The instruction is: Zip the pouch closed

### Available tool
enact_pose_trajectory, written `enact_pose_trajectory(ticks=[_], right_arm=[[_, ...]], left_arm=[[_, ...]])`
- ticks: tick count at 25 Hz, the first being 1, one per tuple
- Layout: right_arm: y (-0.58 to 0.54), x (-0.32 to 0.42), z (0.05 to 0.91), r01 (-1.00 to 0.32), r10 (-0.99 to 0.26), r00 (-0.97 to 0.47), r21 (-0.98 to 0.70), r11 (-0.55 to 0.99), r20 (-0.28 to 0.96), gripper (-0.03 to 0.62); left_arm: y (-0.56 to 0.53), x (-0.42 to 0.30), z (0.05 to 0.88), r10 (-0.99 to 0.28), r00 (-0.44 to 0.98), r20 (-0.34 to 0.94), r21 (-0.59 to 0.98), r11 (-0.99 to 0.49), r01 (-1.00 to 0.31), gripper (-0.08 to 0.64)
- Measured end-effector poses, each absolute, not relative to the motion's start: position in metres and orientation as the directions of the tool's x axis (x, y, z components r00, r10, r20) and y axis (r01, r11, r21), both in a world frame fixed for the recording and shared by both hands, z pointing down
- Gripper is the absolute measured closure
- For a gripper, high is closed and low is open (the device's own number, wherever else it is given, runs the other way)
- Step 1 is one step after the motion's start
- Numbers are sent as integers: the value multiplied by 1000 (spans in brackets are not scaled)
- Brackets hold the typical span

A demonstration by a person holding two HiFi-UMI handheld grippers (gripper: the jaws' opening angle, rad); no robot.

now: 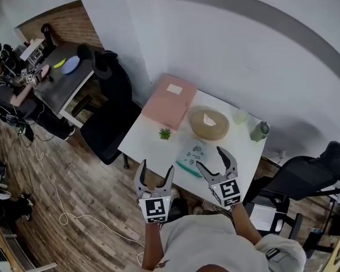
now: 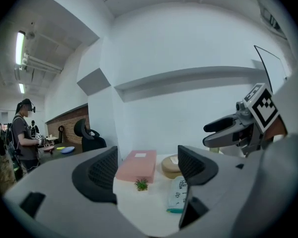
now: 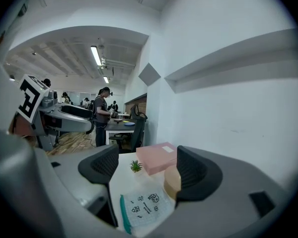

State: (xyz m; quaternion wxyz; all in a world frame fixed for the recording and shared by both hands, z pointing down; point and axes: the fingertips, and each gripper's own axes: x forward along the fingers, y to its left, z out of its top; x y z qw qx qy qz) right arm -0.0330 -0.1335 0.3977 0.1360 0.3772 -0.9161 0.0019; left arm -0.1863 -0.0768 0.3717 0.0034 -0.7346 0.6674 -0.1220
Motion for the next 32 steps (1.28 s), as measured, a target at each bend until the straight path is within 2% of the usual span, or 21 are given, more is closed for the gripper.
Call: enact_pose_trajectory(ticks=[8,18,32], right_arm=[[-163,-51,407,-768,-761,-581,113,630,290,227],[-175,-33,434,-862,-829,-418,125,491,371,233],[-157,1,489,-868,-783,-377,108,485,494,281]], left_arm=[[-127,-212,387,-959,205,197,-134,-234,-963,189],[-169,-199,421,-885,398,242,-84,-427,-900,195],[-162,-154,486,-793,495,355,-18,-536,-844,213]])
